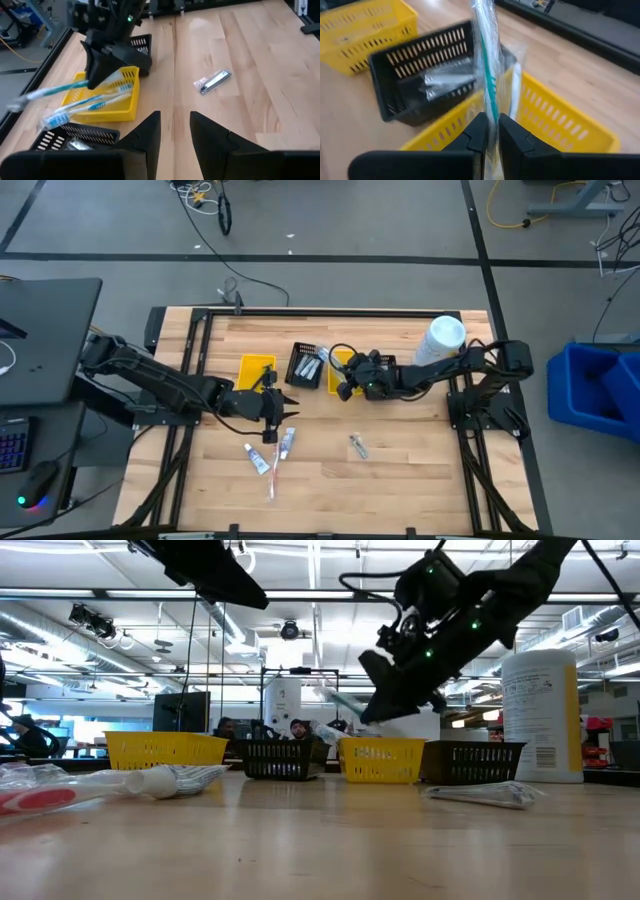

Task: Pick & Place Travel size toiletries
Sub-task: Put the green toothbrush into the right yellow bin, then put the violet toothpaste into the right black bin

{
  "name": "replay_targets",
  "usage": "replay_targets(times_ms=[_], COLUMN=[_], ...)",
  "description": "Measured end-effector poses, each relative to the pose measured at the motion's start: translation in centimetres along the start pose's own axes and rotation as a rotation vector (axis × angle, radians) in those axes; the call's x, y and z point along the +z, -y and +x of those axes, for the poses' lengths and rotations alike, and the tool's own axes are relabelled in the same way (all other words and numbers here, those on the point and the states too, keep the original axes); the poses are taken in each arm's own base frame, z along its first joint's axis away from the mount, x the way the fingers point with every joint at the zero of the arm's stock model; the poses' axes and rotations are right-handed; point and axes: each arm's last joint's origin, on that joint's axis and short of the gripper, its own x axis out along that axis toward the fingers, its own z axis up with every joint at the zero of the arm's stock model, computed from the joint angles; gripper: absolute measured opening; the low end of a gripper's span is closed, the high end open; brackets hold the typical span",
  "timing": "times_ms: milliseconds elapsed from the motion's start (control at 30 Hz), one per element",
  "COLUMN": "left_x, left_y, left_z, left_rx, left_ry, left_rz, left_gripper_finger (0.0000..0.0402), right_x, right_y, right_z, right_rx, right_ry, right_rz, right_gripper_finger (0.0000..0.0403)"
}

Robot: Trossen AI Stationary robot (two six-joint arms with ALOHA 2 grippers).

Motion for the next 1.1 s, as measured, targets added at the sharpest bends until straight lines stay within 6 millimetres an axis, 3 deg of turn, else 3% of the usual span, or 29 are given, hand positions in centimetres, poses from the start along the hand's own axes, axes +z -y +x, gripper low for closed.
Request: replay_targets(times_ms=[267, 800, 1100], left_x=[0.0, 0.0, -0.1], left_y=[0.0, 0.0, 0.0], left_z=[0.0, 0.0, 0.0], left_rx=[0.000, 0.000, 0.001], left_ry=[-0.002, -0.004, -0.005], left_rz=[-0.001, -0.027, -0.026], left_gripper_finger=[0.0112, 0.0112, 0.0112], right_x=[-1.0, -0.3, 0.0], right_y=[-0.1, 0.3, -0.7], right_z=[0.9, 0.7, 0.1], right_rx=[-0.009, 0.028, 0.075], right_ry=[-0.021, -0.024, 0.015], right_rz=[0.032, 0.035, -0.005], right_gripper_finger=[0.0053, 0.0180, 0.0208])
